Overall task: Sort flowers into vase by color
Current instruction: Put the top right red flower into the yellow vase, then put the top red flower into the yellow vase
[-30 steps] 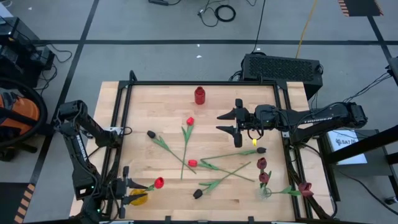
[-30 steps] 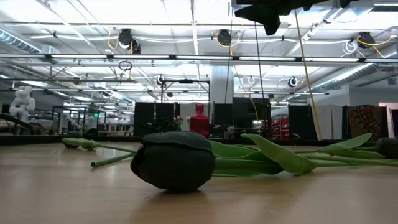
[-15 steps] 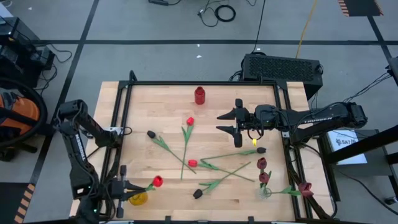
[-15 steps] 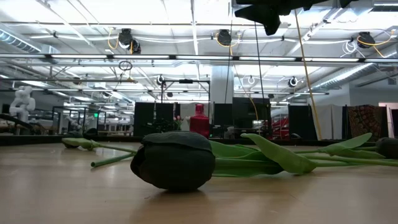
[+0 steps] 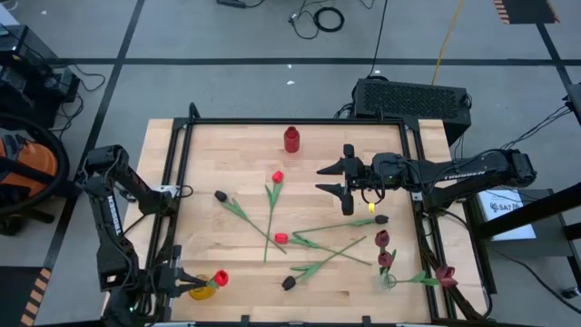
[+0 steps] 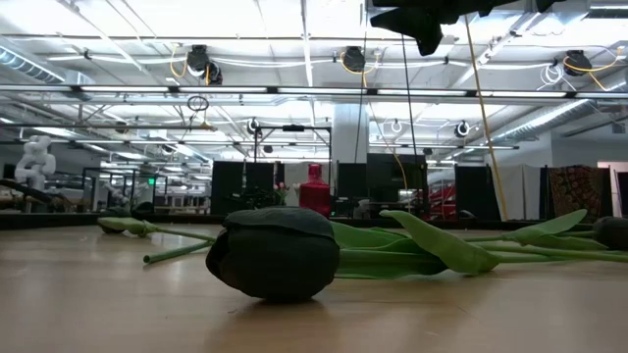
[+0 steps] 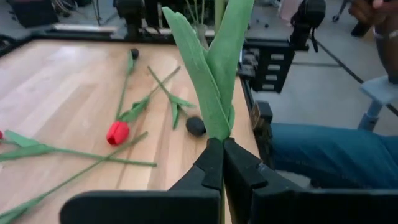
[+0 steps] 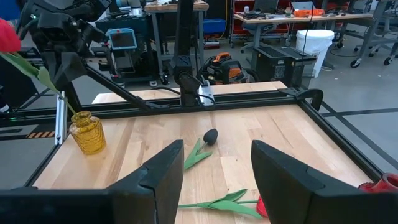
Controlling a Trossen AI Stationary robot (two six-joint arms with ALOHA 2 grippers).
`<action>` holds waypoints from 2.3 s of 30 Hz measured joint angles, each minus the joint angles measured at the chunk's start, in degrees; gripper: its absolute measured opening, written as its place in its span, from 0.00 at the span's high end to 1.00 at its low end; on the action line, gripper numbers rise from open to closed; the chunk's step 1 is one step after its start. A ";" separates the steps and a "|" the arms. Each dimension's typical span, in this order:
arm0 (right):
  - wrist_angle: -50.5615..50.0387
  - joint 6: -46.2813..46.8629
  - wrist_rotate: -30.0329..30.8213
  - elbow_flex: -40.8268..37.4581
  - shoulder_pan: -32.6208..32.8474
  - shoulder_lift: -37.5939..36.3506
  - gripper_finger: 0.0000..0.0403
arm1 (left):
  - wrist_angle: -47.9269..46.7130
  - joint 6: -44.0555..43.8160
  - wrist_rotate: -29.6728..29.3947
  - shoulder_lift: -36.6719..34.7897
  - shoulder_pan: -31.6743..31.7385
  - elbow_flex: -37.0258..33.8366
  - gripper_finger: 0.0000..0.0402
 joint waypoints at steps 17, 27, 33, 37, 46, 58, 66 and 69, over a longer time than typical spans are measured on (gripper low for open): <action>-0.53 0.00 0.00 -0.02 -0.01 0.00 0.55 | -5.46 -5.00 10.04 -0.33 2.65 0.00 0.61; -0.50 0.00 0.00 -0.02 0.01 0.00 0.55 | -16.26 -4.55 15.84 -8.25 2.59 0.00 0.46; -0.48 0.00 0.00 -0.02 -0.01 0.00 0.55 | -27.15 -5.02 12.83 -14.81 3.12 0.00 0.50; -0.46 0.00 0.03 -0.02 0.00 0.00 0.55 | -31.71 -3.66 4.42 -17.83 4.99 0.00 0.55; 0.96 2.14 4.50 -0.04 -0.01 2.22 0.55 | -33.43 -3.40 -2.51 -20.26 17.81 -0.02 0.65; 3.72 4.52 8.14 -0.04 0.01 3.30 0.55 | -29.75 0.11 6.43 -20.24 37.70 -0.02 0.71; 3.48 6.40 9.05 0.87 0.25 3.37 0.55 | -20.47 5.48 12.84 -19.78 47.46 -0.02 0.71; 3.45 6.36 9.14 2.18 0.64 4.22 0.55 | -17.37 8.05 17.35 -19.23 52.45 -0.02 0.71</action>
